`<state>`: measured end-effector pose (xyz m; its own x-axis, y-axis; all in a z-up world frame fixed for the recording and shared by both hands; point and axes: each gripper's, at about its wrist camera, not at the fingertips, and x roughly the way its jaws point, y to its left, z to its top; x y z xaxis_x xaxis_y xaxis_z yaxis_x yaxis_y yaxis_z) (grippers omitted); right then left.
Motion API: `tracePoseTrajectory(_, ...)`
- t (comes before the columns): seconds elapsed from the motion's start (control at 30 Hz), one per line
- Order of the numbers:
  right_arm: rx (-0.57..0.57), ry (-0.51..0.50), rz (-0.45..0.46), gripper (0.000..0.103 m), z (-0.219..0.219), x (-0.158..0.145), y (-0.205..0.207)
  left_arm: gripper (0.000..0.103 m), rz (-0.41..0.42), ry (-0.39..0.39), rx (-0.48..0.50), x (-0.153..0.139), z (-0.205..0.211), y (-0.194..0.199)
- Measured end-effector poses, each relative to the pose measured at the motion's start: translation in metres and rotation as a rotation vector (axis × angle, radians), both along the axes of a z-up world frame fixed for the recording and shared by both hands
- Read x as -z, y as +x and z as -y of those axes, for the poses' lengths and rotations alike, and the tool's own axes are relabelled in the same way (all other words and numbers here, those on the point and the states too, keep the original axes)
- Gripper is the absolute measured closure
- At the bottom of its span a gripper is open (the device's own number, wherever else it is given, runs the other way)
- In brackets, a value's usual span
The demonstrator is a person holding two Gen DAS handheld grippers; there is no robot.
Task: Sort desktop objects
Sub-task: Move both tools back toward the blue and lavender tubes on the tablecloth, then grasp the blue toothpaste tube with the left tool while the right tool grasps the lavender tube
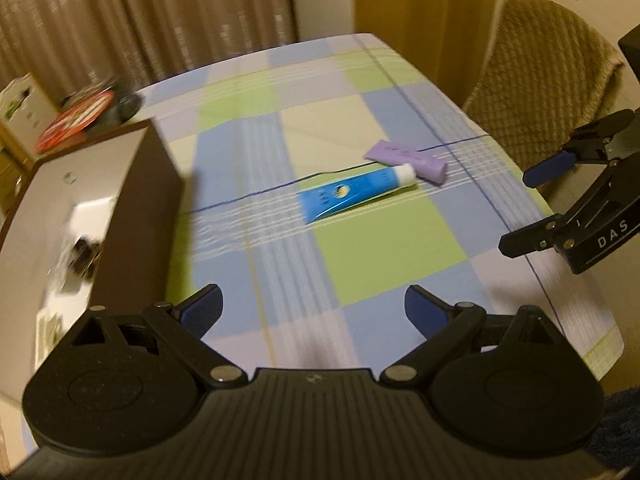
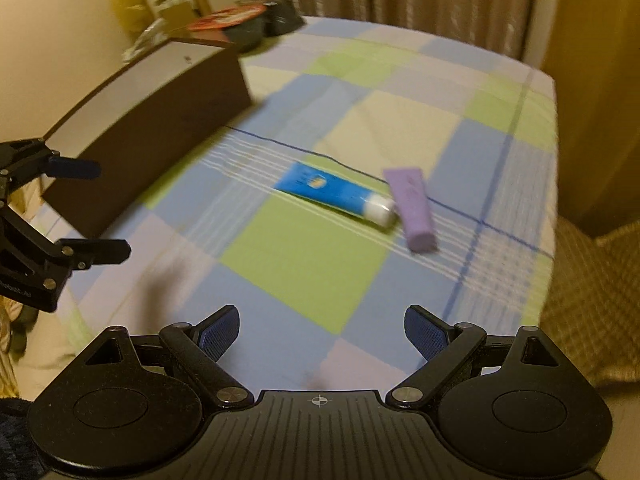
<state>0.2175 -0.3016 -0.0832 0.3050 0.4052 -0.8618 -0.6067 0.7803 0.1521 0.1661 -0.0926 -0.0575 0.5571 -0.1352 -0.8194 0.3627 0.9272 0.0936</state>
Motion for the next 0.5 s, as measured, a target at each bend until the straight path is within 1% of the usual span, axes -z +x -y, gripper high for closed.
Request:
tracePoseTrajectory(0.27, 0.114, -0.028, -0.025, 0.011, 0.031, 0.019, 0.021, 0.008, -0.019, 0.023, 0.147, 0.018, 0.028, 0.041)
tracePoseTrajectory(0.5, 0.209, -0.028, -0.042, 0.011, 0.050, 0.029, 0.053, 0.010, -0.039, 0.042, 0.273, 0.037, 0.053, 0.080)
